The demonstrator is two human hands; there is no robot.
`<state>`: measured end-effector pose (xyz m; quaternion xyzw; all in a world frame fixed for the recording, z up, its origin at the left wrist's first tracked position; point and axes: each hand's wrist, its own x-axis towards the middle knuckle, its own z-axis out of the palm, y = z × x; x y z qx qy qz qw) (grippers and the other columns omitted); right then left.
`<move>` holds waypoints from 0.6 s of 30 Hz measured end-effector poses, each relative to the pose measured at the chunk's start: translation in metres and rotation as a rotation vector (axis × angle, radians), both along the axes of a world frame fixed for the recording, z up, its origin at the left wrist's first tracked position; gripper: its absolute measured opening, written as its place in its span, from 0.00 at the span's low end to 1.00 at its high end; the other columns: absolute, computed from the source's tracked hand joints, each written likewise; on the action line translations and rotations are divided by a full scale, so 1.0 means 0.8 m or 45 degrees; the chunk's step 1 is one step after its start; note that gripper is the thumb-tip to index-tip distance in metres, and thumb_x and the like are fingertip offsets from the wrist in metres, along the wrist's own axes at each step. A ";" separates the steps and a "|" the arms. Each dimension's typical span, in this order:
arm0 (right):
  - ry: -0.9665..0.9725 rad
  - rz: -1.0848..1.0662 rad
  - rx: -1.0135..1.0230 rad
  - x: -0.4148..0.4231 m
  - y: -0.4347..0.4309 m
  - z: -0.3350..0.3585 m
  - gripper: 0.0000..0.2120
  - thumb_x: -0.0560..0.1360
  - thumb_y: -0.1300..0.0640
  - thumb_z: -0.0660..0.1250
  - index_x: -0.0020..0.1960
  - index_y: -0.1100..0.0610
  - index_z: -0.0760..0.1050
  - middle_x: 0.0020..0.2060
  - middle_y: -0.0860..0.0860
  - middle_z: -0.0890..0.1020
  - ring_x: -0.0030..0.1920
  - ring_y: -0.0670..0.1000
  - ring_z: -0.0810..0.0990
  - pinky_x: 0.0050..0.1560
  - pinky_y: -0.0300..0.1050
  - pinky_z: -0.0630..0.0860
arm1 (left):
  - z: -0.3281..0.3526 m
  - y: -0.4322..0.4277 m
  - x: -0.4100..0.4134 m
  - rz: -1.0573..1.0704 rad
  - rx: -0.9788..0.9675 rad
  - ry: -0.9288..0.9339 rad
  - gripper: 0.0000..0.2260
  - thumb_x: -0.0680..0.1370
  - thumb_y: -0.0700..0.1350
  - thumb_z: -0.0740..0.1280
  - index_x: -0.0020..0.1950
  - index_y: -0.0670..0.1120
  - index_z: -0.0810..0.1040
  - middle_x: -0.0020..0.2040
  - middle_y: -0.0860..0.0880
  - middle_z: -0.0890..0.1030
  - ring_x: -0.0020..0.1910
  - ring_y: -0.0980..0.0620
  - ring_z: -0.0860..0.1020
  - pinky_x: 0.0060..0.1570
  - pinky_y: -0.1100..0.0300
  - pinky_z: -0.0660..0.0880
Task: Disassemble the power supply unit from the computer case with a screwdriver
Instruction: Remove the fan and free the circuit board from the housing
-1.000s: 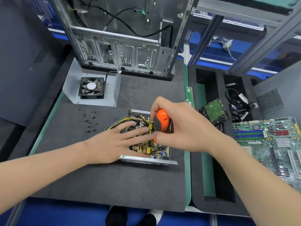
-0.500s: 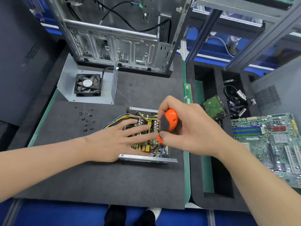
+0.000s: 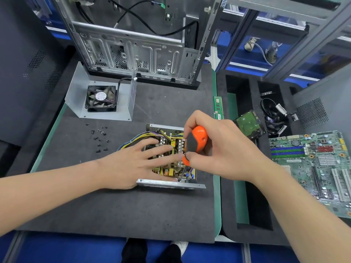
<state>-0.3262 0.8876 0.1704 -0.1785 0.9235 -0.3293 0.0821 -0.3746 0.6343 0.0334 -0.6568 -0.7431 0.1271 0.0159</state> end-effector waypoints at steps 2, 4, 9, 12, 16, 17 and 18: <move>-0.008 0.002 -0.006 0.000 0.000 0.000 0.19 0.69 0.55 0.75 0.51 0.43 0.68 0.34 0.45 0.77 0.36 0.48 0.78 0.35 0.52 0.77 | 0.001 0.000 0.001 0.000 -0.001 -0.009 0.38 0.76 0.39 0.40 0.84 0.62 0.53 0.86 0.45 0.42 0.82 0.37 0.57 0.77 0.36 0.54; -0.009 0.008 -0.010 0.000 0.001 0.001 0.19 0.69 0.55 0.76 0.51 0.43 0.68 0.34 0.45 0.77 0.36 0.48 0.78 0.35 0.52 0.77 | 0.002 0.001 0.001 0.009 -0.007 -0.007 0.37 0.76 0.39 0.38 0.84 0.63 0.53 0.86 0.45 0.41 0.82 0.37 0.58 0.77 0.36 0.56; -0.016 0.007 -0.018 0.000 0.002 0.001 0.19 0.69 0.55 0.76 0.51 0.43 0.68 0.34 0.47 0.78 0.36 0.49 0.78 0.35 0.52 0.77 | 0.005 0.001 0.002 0.005 -0.012 0.009 0.37 0.77 0.39 0.35 0.84 0.62 0.56 0.85 0.45 0.41 0.80 0.36 0.61 0.75 0.36 0.58; -0.019 -0.002 -0.013 0.000 0.003 0.002 0.19 0.68 0.54 0.76 0.51 0.42 0.68 0.34 0.47 0.78 0.36 0.49 0.78 0.35 0.53 0.78 | 0.005 0.002 0.001 0.011 -0.019 0.017 0.37 0.77 0.40 0.37 0.84 0.62 0.55 0.86 0.45 0.42 0.80 0.37 0.61 0.76 0.36 0.57; -0.026 -0.013 -0.020 0.001 0.003 0.001 0.20 0.68 0.55 0.76 0.50 0.42 0.68 0.34 0.46 0.77 0.35 0.49 0.78 0.35 0.54 0.78 | 0.006 0.002 -0.001 0.021 -0.002 0.037 0.40 0.72 0.38 0.54 0.83 0.63 0.56 0.86 0.45 0.43 0.80 0.37 0.60 0.76 0.36 0.57; -0.032 -0.013 -0.022 0.001 0.003 0.001 0.20 0.68 0.55 0.76 0.50 0.42 0.68 0.34 0.47 0.78 0.35 0.49 0.78 0.35 0.54 0.78 | 0.006 0.003 -0.001 0.021 0.002 0.038 0.42 0.71 0.38 0.59 0.83 0.63 0.56 0.86 0.45 0.43 0.80 0.37 0.60 0.76 0.36 0.57; -0.037 -0.010 -0.023 0.002 0.003 0.001 0.20 0.69 0.55 0.76 0.50 0.42 0.68 0.34 0.47 0.78 0.35 0.49 0.78 0.35 0.54 0.78 | 0.007 0.003 -0.001 0.018 0.006 0.038 0.44 0.70 0.38 0.62 0.84 0.62 0.56 0.86 0.45 0.43 0.80 0.37 0.60 0.76 0.36 0.57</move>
